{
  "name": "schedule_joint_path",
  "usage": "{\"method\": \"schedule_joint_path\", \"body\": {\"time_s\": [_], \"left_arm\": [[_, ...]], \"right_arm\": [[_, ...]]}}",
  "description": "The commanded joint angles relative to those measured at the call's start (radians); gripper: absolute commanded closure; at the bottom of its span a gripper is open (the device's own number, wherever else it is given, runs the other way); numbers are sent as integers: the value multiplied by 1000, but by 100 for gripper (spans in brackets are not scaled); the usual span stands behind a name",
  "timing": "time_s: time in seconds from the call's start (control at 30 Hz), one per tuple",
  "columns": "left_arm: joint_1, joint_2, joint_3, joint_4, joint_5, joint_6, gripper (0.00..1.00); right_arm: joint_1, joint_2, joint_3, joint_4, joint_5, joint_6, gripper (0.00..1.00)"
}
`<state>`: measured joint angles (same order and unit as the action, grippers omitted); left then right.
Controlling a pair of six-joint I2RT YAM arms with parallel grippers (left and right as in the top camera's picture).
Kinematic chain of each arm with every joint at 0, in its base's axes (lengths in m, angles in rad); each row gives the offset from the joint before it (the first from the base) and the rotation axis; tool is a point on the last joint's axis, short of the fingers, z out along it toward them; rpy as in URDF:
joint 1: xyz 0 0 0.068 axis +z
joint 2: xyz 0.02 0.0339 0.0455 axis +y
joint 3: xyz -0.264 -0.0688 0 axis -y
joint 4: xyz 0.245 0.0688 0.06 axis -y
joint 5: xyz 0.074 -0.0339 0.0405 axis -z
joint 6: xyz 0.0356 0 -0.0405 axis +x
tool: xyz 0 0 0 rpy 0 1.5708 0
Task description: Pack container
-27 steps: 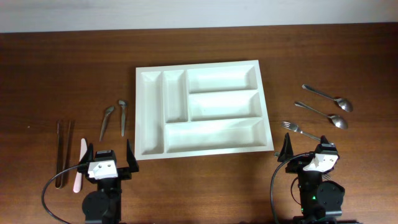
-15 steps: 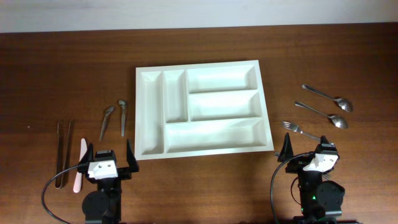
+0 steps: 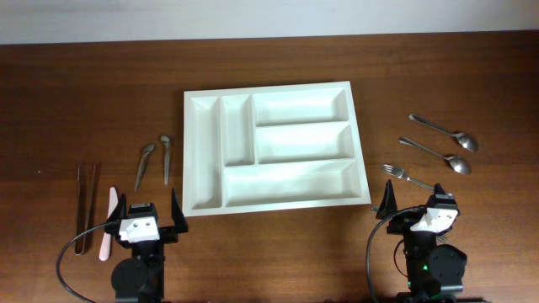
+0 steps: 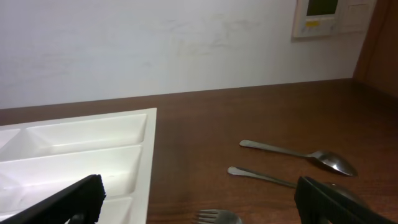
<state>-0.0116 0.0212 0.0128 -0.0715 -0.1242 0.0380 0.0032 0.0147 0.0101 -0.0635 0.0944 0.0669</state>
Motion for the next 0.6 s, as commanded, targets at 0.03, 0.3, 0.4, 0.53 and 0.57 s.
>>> {"method": "schedule_joint_path", "body": {"time_s": [0.03,0.3,0.4,0.53,0.57], "left_arm": [[6,-8,-2,-4,0,12,1],[6,-8,-2,-3,0,12,1],[6,-8,-2,-4,0,12,1],[6,-8,-2,-4,0,12,1],[6,-8,-2,-4,0,12,1]], "right_arm": [[-5,-8,-5,-1,52,-2,1],[-5,31,230,-317,447,379,1],[-5,187,483,-631,595,454,1],[-5,389,682,-806,475,475,1],[-5,438,721,-824,410,473,1]]}}
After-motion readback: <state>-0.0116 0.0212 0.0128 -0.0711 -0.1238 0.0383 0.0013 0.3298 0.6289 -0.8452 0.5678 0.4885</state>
